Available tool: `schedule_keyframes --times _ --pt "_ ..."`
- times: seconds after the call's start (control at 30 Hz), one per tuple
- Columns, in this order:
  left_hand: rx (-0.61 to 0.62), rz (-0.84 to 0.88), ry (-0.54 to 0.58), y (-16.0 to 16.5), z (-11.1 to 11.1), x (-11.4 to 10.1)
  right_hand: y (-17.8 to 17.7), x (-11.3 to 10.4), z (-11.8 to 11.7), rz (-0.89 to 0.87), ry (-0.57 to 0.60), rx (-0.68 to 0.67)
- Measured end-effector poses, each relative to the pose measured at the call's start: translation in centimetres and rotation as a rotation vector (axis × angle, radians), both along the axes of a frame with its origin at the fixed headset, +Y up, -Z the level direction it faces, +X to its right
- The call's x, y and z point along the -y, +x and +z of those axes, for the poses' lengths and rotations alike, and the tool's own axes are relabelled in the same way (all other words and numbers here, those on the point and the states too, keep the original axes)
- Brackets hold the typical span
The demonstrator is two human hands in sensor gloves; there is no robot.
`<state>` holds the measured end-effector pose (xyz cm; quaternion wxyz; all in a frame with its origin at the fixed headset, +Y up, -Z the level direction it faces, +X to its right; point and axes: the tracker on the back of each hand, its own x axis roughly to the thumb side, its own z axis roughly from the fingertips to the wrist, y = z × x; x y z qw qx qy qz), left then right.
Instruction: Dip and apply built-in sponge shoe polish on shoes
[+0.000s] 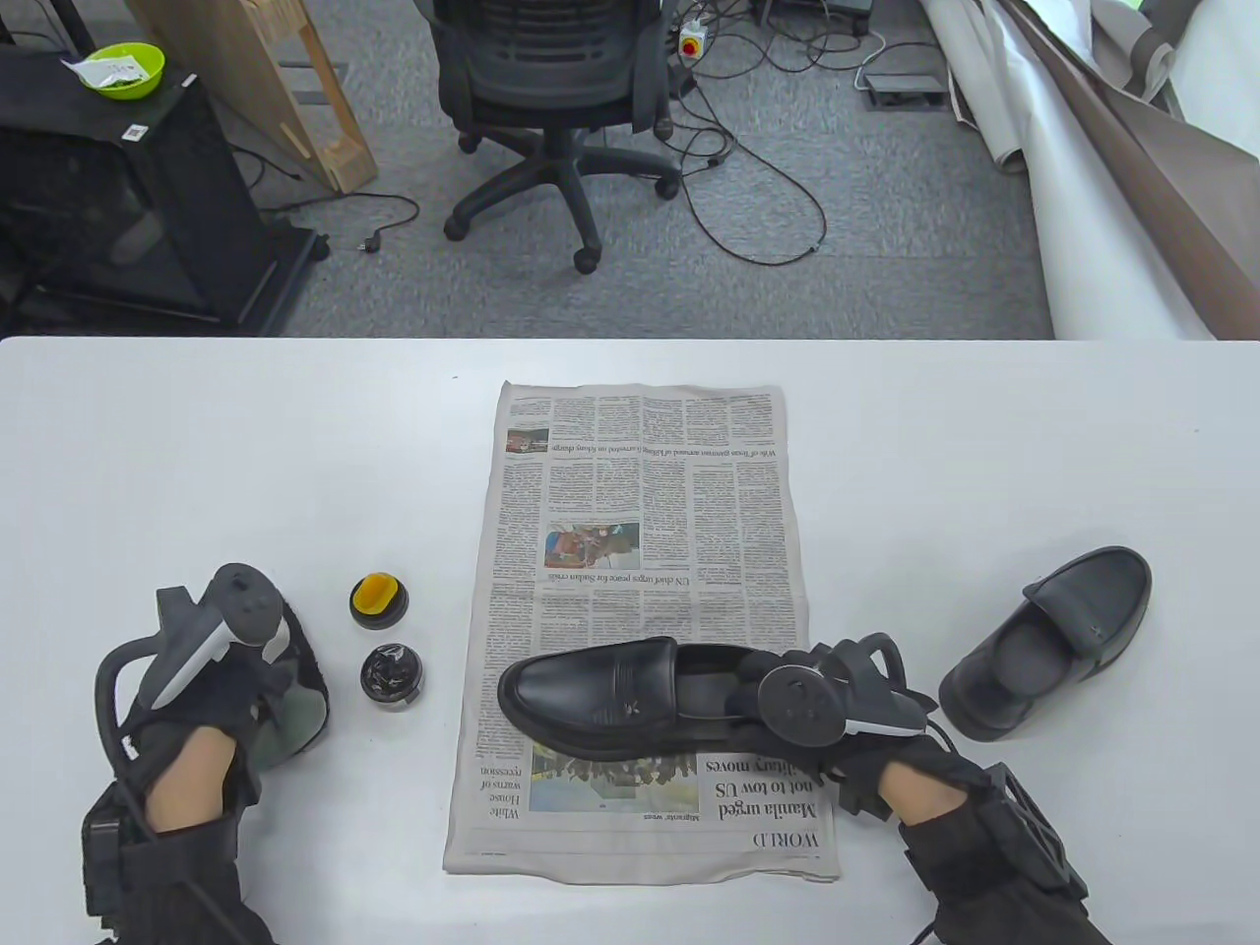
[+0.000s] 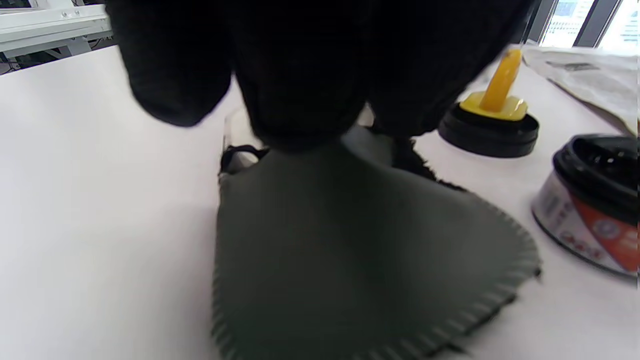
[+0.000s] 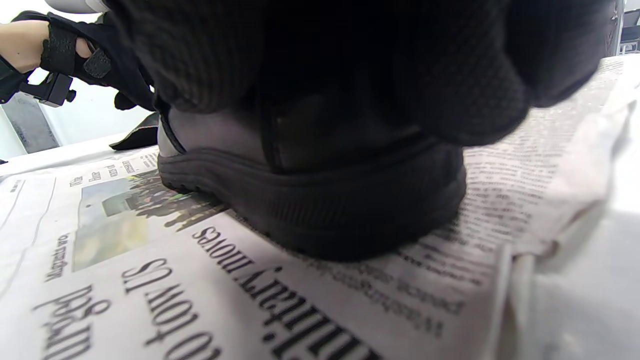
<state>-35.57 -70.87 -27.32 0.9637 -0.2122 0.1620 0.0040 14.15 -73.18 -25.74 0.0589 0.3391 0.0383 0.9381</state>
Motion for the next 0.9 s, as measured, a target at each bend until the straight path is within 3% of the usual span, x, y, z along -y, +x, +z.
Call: schedule_keyframes --times 0.27,0.47,0.6,0.73,0.9 --pt "-0.058 -0.042 -0.092 -0.8 -1.1 2.5 0.1 0.0 -0.1 -0.027 0.0 0.0" --pt "-0.057 -0.003 -0.079 -1.0 -1.6 3.0 0.2 0.2 0.0 -0.052 0.013 -0.001" --pt "-0.053 0.036 -0.023 -1.0 -1.0 1.5 0.3 0.2 0.0 -0.053 0.018 0.002" --pt "-0.05 0.04 0.103 -0.5 -0.3 -1.0 0.4 0.3 0.0 -0.081 0.03 0.005" --pt "0.083 0.089 0.298 2.6 0.6 -3.7 0.4 0.4 -0.1 -0.089 0.018 0.005"
